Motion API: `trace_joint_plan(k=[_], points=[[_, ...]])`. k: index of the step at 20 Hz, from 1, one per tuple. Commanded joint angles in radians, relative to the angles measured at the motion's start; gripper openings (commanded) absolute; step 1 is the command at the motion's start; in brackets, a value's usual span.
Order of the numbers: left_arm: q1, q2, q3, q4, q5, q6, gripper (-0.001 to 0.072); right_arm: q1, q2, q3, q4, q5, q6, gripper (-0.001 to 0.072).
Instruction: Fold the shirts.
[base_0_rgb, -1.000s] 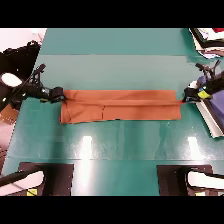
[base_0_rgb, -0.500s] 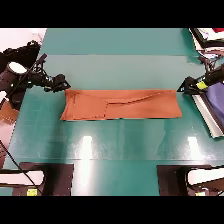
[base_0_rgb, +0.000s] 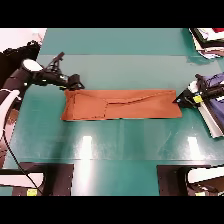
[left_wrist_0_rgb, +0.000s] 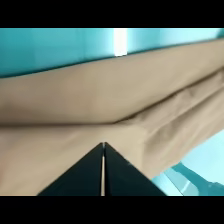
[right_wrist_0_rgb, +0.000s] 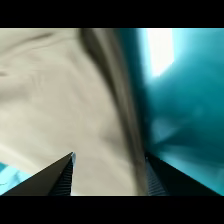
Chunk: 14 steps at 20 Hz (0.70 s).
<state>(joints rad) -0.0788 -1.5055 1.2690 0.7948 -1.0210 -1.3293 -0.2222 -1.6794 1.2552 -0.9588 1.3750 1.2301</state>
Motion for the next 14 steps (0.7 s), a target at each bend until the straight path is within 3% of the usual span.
trace_joint_plan(k=[1, 3, 7, 10, 14], points=[[-0.136, -0.009, 0.002, -0.002, 0.147, -0.014, 0.0025, 0.035, -0.034, -0.029, 0.074, -0.04, -0.031, 0.0376], [-0.21, -0.035, 0.01, -0.002, 0.22, -0.055, 0.0025, 0.051, -0.031, -0.029, 0.103, -0.035, -0.085, 0.0015], [-0.328, -0.165, 0.122, -0.002, 0.204, -0.061, 0.0025, 0.052, 0.056, 0.044, 0.127, 0.035, -0.087, 0.0013], [-0.405, -0.268, 0.217, -0.003, 0.178, -0.068, 0.0025, 0.058, 0.15, 0.146, 0.255, 0.075, -0.085, 0.0013], [-0.48, -0.362, 0.284, -0.003, 0.177, -0.115, 0.0025, 0.147, 0.238, 0.272, 0.286, 0.076, -0.032, 0.0013]])
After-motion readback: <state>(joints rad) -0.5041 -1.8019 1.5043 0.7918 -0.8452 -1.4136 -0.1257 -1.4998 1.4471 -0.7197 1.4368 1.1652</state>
